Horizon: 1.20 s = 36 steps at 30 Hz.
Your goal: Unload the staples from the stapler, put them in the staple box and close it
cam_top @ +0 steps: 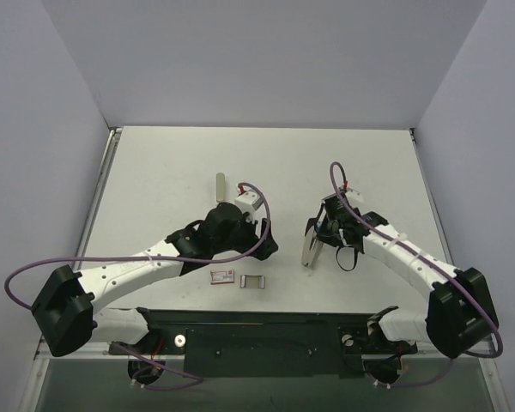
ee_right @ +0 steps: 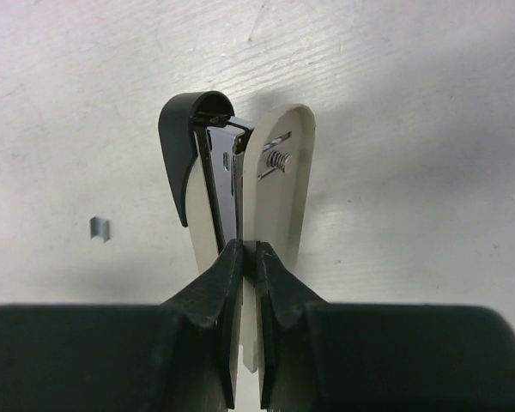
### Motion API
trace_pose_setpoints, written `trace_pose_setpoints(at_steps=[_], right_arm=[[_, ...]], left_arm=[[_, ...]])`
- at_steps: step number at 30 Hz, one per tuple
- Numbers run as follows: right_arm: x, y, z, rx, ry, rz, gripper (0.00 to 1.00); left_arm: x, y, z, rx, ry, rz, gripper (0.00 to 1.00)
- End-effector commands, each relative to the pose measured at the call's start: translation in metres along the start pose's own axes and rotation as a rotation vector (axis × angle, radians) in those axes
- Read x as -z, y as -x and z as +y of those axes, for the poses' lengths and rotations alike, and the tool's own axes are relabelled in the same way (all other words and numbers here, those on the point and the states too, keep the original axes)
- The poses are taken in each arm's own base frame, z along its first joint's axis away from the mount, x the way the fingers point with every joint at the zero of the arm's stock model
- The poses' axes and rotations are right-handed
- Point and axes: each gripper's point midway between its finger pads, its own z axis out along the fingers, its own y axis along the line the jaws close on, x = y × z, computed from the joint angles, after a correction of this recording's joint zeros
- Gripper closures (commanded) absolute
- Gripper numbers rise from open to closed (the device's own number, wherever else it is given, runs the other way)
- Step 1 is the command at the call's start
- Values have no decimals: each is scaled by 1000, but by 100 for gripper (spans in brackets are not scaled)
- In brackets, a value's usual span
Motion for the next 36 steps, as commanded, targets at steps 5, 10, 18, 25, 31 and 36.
trace_pose_setpoints(at_steps=[5, 10, 18, 25, 31, 36], right_arm=[[55, 10, 19, 76, 214, -40, 100], [85, 15, 31, 101, 320, -59, 100], [134, 18, 53, 126, 498, -61, 100], [173, 26, 73, 132, 629, -76, 100], [199, 28, 86, 142, 721, -82, 100], [218, 28, 97, 155, 787, -74, 100]], left_arm=[[22, 55, -47, 71, -185, -173, 17], [30, 68, -61, 115, -253, -226, 17], [44, 81, -81, 175, -348, -260, 17], [52, 85, -88, 239, -399, -281, 17], [58, 87, -92, 261, -427, -295, 17], [62, 90, -94, 293, -453, -318, 17]])
